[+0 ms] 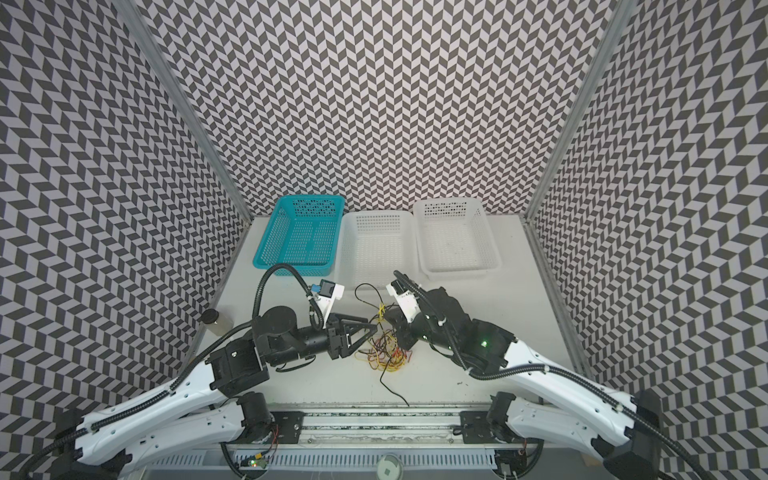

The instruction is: Untangle the cables

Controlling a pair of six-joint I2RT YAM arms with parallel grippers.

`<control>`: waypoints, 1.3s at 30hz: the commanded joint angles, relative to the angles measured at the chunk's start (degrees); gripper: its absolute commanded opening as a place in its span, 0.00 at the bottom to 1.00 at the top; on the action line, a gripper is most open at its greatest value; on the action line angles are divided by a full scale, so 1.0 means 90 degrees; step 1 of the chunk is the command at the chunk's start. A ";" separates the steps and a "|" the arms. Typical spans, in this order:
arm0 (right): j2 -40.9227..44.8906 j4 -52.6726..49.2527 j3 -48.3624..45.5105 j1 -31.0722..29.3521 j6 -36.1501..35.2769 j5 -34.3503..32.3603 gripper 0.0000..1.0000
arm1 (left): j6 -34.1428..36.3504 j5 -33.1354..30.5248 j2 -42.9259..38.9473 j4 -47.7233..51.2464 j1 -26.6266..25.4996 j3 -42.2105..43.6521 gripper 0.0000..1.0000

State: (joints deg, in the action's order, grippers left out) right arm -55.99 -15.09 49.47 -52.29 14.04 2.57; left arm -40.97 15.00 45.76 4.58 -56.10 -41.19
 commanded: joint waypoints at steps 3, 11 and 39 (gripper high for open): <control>-0.0029 0.0159 0.0020 -0.0030 0.0002 0.0085 0.00 | 0.0038 -0.0249 0.0301 0.0458 -0.0056 -0.0409 0.60; -0.0139 0.0059 0.0046 -0.0047 0.0031 0.0256 0.00 | 0.0116 -0.0606 0.0422 0.0627 -0.0095 -0.0582 0.54; -0.0262 -0.0025 0.0064 -0.0068 0.0080 0.0471 0.00 | 0.0367 -0.1131 0.1087 0.1318 -0.0281 -0.1036 0.24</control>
State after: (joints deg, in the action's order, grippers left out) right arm -58.30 -16.49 49.50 -52.56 14.70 5.82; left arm -38.20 6.42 55.18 15.09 -58.24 -48.80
